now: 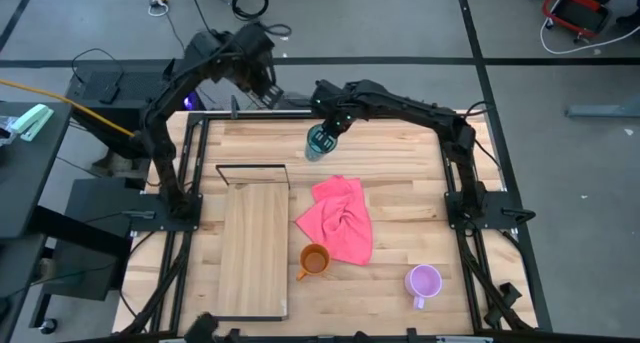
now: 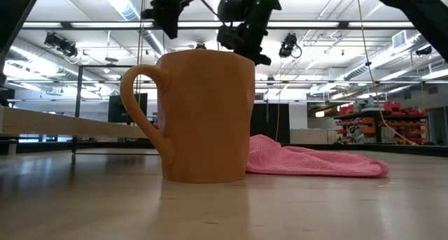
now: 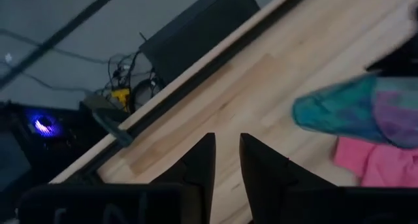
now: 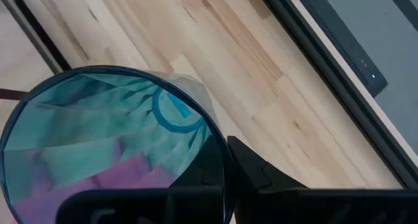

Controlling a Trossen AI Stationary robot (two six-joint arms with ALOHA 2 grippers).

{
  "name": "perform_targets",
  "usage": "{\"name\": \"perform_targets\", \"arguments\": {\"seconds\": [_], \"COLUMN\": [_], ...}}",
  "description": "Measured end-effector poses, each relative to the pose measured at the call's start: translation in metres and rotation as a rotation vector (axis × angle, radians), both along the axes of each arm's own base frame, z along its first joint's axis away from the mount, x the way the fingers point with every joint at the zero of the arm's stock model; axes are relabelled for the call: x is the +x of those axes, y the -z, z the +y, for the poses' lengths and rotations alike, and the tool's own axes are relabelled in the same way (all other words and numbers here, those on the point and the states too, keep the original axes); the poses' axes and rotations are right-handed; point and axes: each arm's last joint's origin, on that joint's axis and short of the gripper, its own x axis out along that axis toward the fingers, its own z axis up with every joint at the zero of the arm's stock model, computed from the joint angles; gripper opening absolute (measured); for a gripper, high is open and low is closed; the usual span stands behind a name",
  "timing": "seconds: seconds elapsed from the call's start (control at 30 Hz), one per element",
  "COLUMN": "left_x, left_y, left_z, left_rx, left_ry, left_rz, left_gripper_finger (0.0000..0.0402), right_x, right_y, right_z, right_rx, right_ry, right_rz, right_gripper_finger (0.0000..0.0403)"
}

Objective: Stack small to large cups/mugs on shelf
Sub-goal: Put the blue glass on the shelf

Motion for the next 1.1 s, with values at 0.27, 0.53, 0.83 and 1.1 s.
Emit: {"name": "perform_targets", "arguments": {"seconds": [0.27, 0.53, 0.83, 1.1], "left_x": [-0.028, -0.035, -0.028, -0.019], "left_y": [0.023, 0.071, 0.087, 0.086], "left_z": [0.04, 0.062, 0.067, 0.065], "left_rx": [-0.11, -0.202, -0.212, -0.199], "left_ry": [-0.123, -0.118, -0.036, 0.002], "left_rz": [0.025, 0.143, 0.105, 0.06], "left_gripper_finger": [0.0054, 0.0054, 0.0047, 0.0055], "right_x": [0.0, 0.003, -0.004, 0.0], "right_y": [-0.007, 0.006, 0.031, 0.038], "right_z": [-0.007, -0.036, -0.052, -0.054], "right_rx": [-0.012, 0.005, 0.083, 0.089], "right_ry": [-0.021, 0.02, 0.062, 0.059], "right_rz": [-0.072, -0.12, 0.0, 0.0], "right_gripper_finger": [0.0007, 0.0007, 0.0007, 0.0007]}}
